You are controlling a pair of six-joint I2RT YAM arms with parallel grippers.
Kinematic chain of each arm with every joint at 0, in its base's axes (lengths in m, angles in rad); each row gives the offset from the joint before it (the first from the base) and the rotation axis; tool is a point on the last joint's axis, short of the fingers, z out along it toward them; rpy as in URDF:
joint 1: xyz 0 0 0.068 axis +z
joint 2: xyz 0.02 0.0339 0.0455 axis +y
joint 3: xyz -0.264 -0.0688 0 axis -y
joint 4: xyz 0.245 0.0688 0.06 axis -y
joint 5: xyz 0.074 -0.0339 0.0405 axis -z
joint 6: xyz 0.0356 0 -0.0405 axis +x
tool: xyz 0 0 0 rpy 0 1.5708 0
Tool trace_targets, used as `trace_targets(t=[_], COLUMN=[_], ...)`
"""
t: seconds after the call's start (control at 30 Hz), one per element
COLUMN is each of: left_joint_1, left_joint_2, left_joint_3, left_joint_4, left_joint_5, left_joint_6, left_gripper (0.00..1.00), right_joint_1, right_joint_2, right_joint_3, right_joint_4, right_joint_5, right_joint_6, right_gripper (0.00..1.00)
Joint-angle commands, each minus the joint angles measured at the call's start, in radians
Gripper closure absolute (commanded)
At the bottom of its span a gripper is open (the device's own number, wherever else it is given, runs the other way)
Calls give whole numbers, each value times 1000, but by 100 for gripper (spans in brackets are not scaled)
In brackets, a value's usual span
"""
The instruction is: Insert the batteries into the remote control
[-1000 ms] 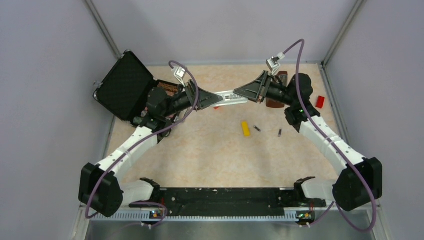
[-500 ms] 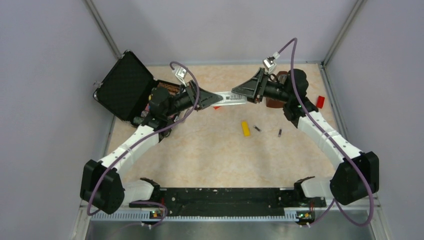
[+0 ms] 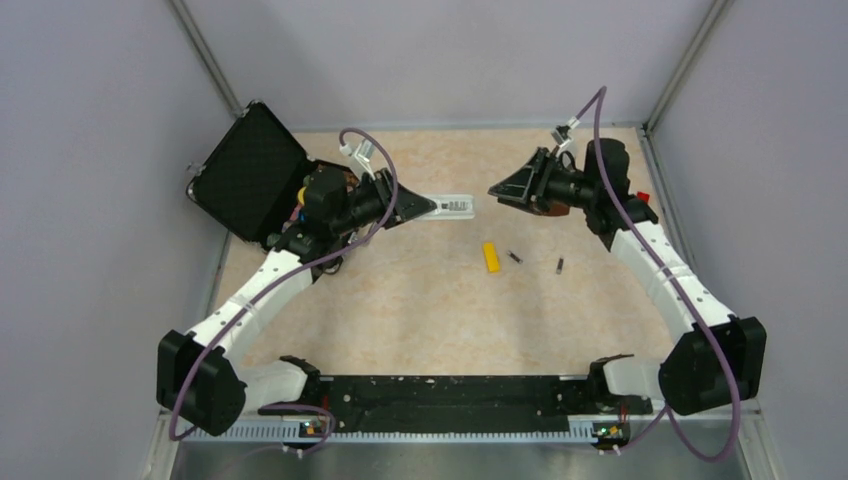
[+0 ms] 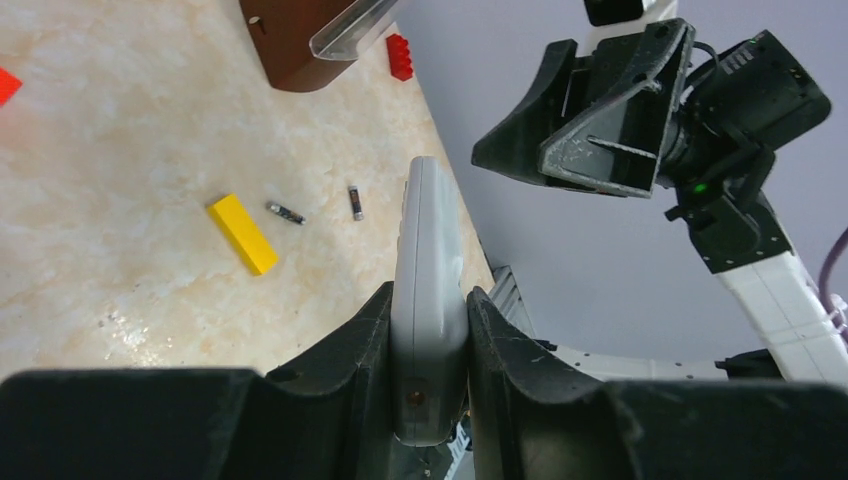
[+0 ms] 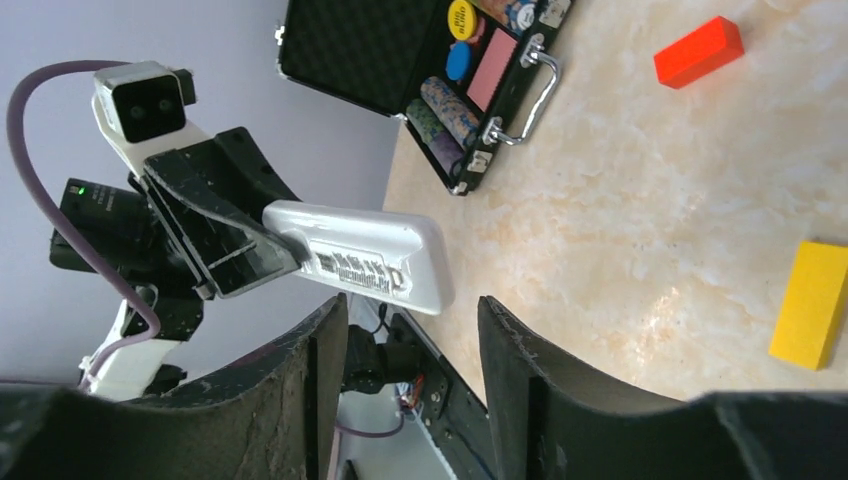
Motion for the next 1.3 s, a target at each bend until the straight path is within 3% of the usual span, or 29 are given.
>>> trace_targets(t=[0.0,0.17,0.33,0.57,0.83,1.1,1.27], left_joint_1=[-1,-1,-1,7,23,48,53], left_joint_2=[-20,32,156,306,401,470,475], left_joint_3=[52,16,-70,-85,-107,-178,-219], left_joint_4=[-27,-93,-79,-69,-80,12,49], left_joint_5=[-19,-28,71,145,158,166,143], left_joint_6=[56,85,84,118,133,130,141], left_gripper=[100,100,100,100,100,100,100], right_joint_1=[54,201,248,290,304,329,342], right_joint_2=[-62,-11,17,75,161,269,335], right_joint_3=[60,64,-18,-144,-264,-293,-272], right_joint_4=[-92,-177,-180,-75,92,228,223], right_joint_5=[95,297,402,447,455,414,408], right_joint_6=[-106,-145,-141,-91,-31,16,18], right_gripper=[51,45,45,46,65,65,64])
